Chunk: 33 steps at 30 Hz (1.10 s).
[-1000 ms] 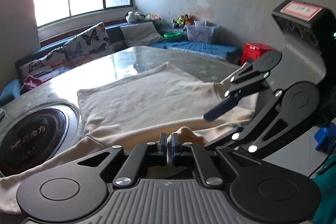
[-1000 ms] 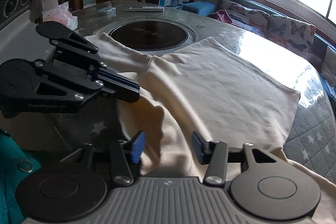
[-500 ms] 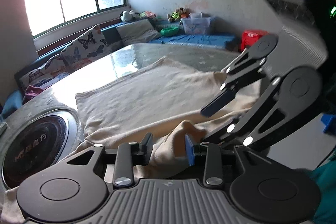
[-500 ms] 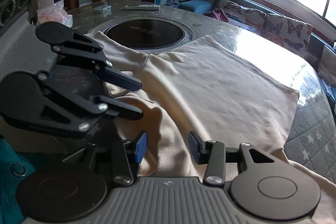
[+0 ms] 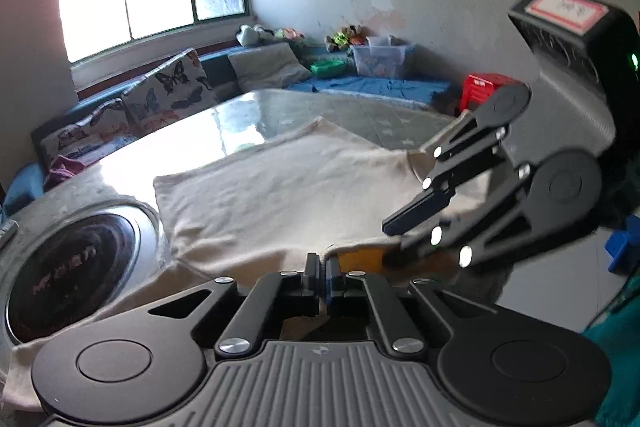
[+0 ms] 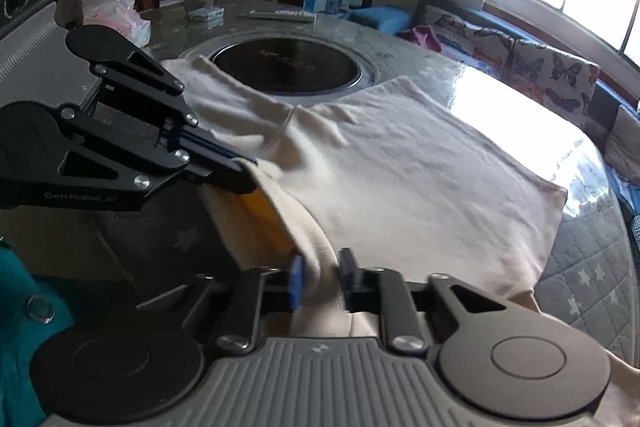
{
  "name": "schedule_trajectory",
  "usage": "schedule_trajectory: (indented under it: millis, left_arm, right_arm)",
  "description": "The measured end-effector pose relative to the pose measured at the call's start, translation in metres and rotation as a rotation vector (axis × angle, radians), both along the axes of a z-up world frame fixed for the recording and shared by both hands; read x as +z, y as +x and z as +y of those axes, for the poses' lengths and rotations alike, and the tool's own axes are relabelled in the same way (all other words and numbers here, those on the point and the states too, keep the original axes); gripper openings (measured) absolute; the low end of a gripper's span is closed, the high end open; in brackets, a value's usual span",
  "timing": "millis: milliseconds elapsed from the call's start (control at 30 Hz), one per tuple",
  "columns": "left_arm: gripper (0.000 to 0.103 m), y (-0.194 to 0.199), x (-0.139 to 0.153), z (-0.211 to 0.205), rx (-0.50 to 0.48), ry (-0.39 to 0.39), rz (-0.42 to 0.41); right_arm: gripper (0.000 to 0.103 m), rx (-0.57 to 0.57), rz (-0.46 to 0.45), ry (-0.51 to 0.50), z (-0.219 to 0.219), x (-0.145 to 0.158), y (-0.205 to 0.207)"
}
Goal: Fold clothes
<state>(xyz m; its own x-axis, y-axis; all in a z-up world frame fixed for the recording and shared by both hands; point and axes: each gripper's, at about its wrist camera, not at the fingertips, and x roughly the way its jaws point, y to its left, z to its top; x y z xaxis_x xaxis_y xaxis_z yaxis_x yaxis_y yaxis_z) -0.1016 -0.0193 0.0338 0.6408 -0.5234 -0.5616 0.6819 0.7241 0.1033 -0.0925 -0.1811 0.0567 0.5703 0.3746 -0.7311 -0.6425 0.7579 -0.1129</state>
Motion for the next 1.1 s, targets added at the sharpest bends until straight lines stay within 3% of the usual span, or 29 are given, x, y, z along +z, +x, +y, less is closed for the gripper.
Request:
schedule_trajectory:
  millis: [233,333,500,600,800,867,967,1100]
  left_arm:
    - [0.008,-0.001,-0.011,0.005,-0.039,0.027,0.067]
    - [0.011,0.001,0.000,0.015,-0.035,0.016,0.056]
    - [0.012,0.025,0.022,0.025,0.067,-0.063,0.024]
    - [0.012,0.044,0.016,0.018,0.119,-0.114,0.062]
    - [0.012,0.057,-0.013,0.004,0.156,-0.058,0.116]
    - [0.012,0.055,-0.021,0.009,0.184,-0.008,0.121]
    - [0.012,0.052,-0.026,0.028,0.207,-0.014,0.139]
    - [0.012,0.050,-0.020,0.032,0.214,0.002,0.152]
  right_arm:
    - [0.011,0.031,0.082,0.010,-0.007,-0.009,-0.005]
    - [0.011,0.045,0.102,0.038,-0.012,-0.002,-0.005]
    - [0.012,-0.006,0.071,0.103,-0.025,0.014,0.002]
    - [0.013,-0.059,0.057,0.129,-0.032,0.016,0.011]
    - [0.015,-0.070,0.111,0.114,-0.036,-0.005,0.011]
    - [0.015,-0.057,0.108,0.094,-0.033,-0.010,0.006]
    - [0.016,-0.062,0.109,0.097,-0.036,-0.011,0.003]
    - [0.028,-0.066,0.130,0.121,-0.043,-0.007,0.007]
